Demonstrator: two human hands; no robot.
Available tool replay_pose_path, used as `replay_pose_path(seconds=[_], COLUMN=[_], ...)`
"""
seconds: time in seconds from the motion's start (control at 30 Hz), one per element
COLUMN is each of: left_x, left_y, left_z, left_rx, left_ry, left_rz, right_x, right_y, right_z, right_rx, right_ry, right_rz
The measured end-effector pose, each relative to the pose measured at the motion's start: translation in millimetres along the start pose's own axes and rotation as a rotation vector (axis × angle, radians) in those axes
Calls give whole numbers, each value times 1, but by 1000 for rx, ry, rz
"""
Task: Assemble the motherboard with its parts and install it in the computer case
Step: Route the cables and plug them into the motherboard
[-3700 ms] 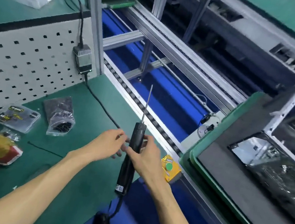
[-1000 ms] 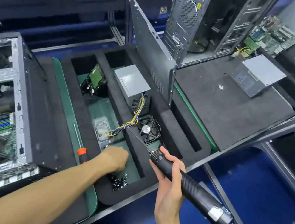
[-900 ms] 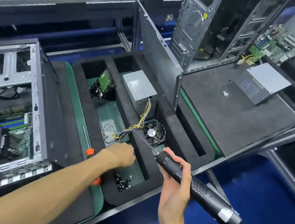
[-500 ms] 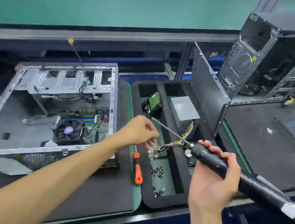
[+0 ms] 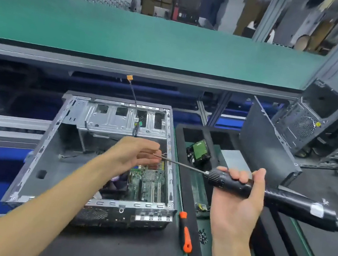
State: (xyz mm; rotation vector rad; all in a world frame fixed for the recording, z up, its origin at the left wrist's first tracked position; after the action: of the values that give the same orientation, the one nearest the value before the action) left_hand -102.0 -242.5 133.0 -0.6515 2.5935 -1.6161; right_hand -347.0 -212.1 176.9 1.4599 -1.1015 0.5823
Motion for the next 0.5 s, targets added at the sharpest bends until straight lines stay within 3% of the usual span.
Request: replay_pose_path(seconds=[0.33, 0.43, 0.5], left_x=[-54, -71, -84], left_y=[9, 4, -1], left_z=[39, 42, 42], left_rx=[-123, -83, -43], left_ry=[-43, -50, -23], left_rz=[4, 193, 506], right_x=[43, 59, 69], right_y=[-60, -70, -75], right_z=[4, 15, 22], right_rx=[-24, -44, -78], right_ry=[120, 166, 193], right_rz=[-128, -193, -253])
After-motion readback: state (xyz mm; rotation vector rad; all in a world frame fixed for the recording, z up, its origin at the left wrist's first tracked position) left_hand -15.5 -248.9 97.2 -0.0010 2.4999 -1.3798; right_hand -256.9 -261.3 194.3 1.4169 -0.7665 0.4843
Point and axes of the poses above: each hand's wrist, its own z-axis towards the middle knuckle, its own x-axis out of the palm, y = z × x, the point moved 3 cm from there along z, towards the middle knuckle, and after that the axes turned 12 degrees about -y, right-handed, at the moved point
